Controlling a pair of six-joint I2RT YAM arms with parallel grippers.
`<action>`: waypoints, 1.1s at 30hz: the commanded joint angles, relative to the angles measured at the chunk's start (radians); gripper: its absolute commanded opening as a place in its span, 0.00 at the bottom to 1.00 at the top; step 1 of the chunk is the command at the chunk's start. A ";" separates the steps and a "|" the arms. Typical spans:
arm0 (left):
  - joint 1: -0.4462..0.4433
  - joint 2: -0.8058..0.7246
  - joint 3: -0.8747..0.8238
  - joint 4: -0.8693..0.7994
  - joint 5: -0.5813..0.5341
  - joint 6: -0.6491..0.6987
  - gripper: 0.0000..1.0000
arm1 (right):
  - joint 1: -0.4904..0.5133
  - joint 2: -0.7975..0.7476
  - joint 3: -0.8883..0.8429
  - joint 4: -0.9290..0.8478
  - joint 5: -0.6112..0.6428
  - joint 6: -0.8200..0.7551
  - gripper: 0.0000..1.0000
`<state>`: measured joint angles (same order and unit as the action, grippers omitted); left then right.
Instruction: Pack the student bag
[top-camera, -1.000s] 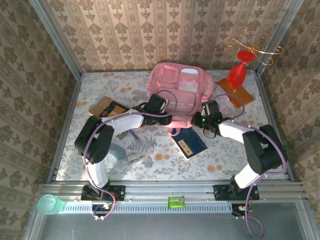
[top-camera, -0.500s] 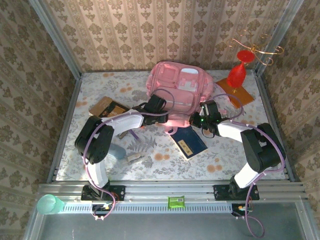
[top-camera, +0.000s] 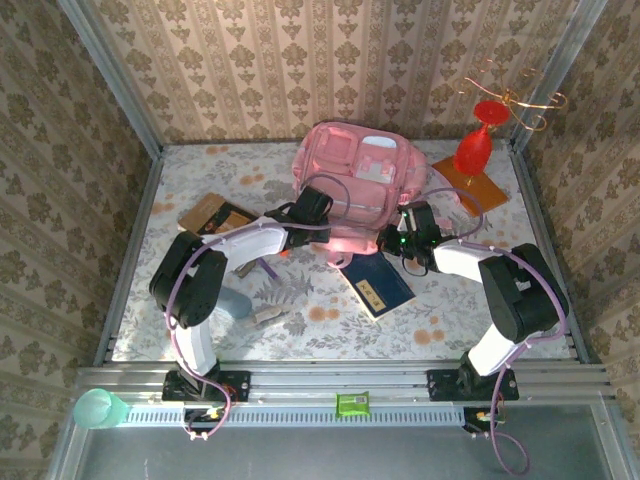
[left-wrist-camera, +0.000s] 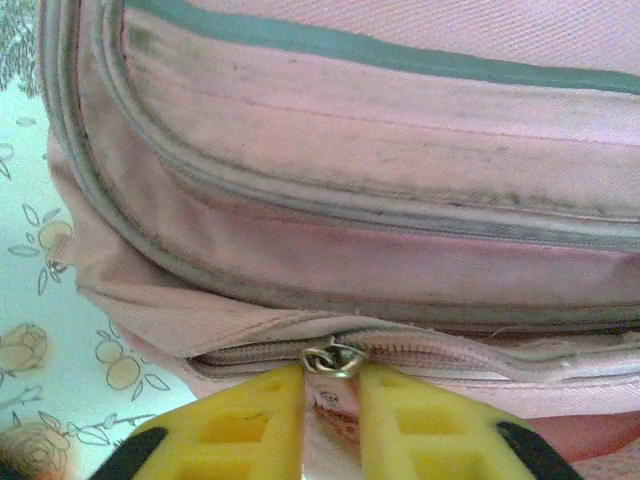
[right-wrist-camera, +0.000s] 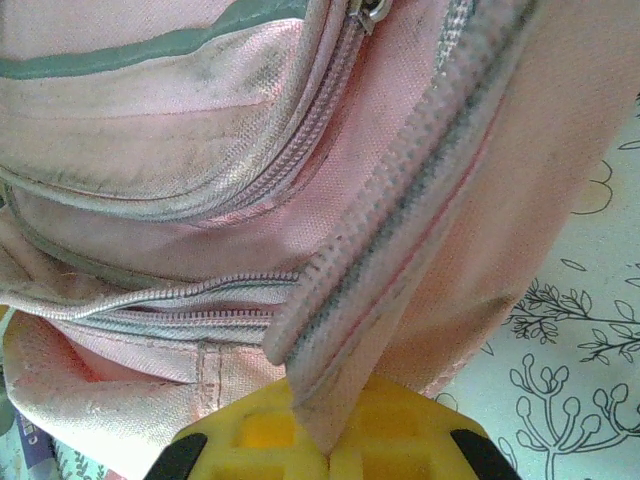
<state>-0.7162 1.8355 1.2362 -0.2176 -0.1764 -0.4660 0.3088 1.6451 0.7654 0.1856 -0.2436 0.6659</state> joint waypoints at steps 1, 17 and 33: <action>0.036 0.005 0.025 -0.024 -0.036 0.031 0.16 | 0.005 0.013 0.004 -0.026 0.001 -0.030 0.00; 0.077 -0.024 -0.076 0.252 0.451 -0.198 0.25 | 0.027 0.036 0.003 0.012 -0.031 -0.027 0.00; 0.048 0.010 -0.040 0.130 0.366 -0.181 0.33 | 0.026 0.049 0.003 0.012 -0.025 -0.027 0.00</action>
<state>-0.6521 1.8355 1.1618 -0.0235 0.2237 -0.6727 0.3191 1.6676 0.7654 0.2070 -0.2470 0.6544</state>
